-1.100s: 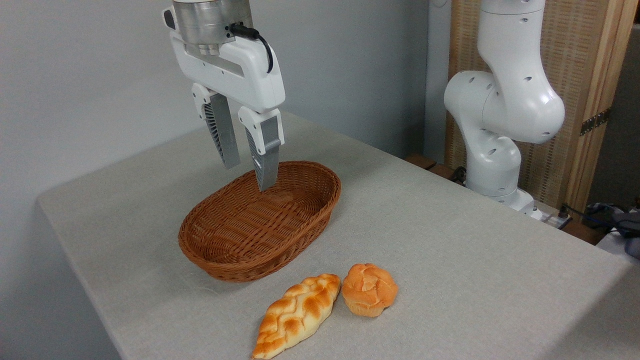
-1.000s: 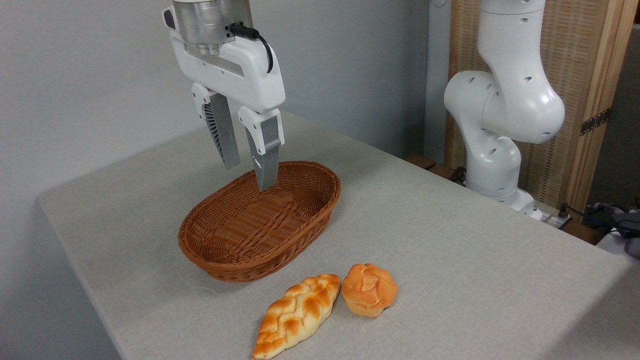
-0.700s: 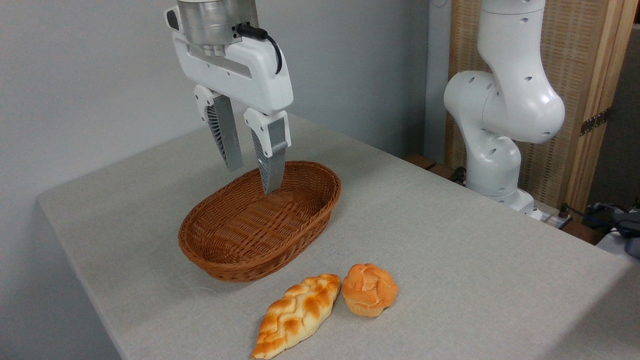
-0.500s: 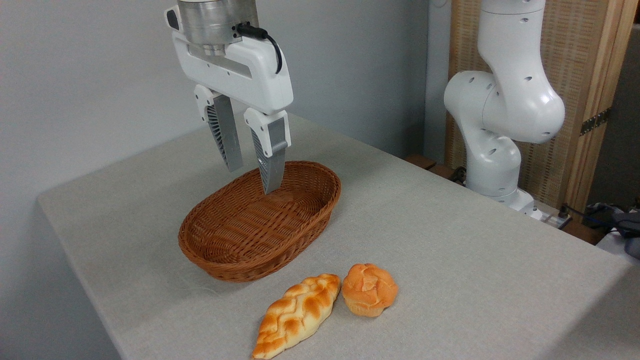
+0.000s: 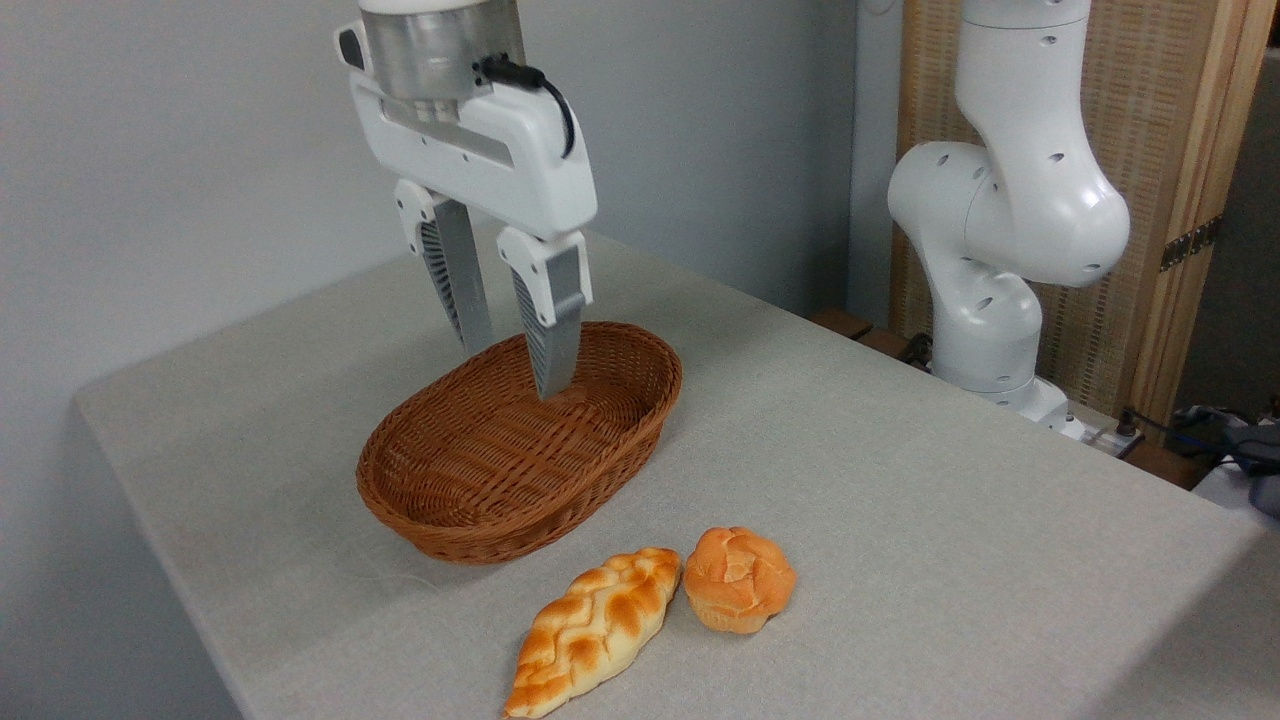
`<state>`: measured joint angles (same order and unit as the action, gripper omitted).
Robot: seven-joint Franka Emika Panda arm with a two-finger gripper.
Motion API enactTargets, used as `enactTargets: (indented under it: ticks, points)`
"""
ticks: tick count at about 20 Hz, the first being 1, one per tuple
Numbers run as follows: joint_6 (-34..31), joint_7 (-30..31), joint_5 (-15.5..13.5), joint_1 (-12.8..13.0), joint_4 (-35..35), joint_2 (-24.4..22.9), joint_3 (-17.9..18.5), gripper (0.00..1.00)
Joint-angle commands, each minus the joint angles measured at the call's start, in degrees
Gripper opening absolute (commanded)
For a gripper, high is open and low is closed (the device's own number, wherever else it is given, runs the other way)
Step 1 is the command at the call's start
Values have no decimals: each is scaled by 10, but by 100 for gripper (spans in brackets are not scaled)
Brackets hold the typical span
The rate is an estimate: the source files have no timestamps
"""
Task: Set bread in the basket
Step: 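Move the open gripper down over the braided bread loaf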
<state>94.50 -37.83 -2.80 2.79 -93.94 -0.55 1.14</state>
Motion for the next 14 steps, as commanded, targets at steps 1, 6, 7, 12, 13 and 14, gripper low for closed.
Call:
enactTargets:
  ticks: [1,6,7,12,13,14]
  points:
    - [52,-10,-2,1,-48,-9,39,100]
    - [158,-10,-2,1,-132,-16,54,100]
    - [181,-9,-1,2,-148,-16,57,100]
    - [274,-9,-1,2,-209,-2,57,100]
    - [277,-10,-1,2,-213,0,59,100]
    - [278,-10,0,2,-213,3,62,100]
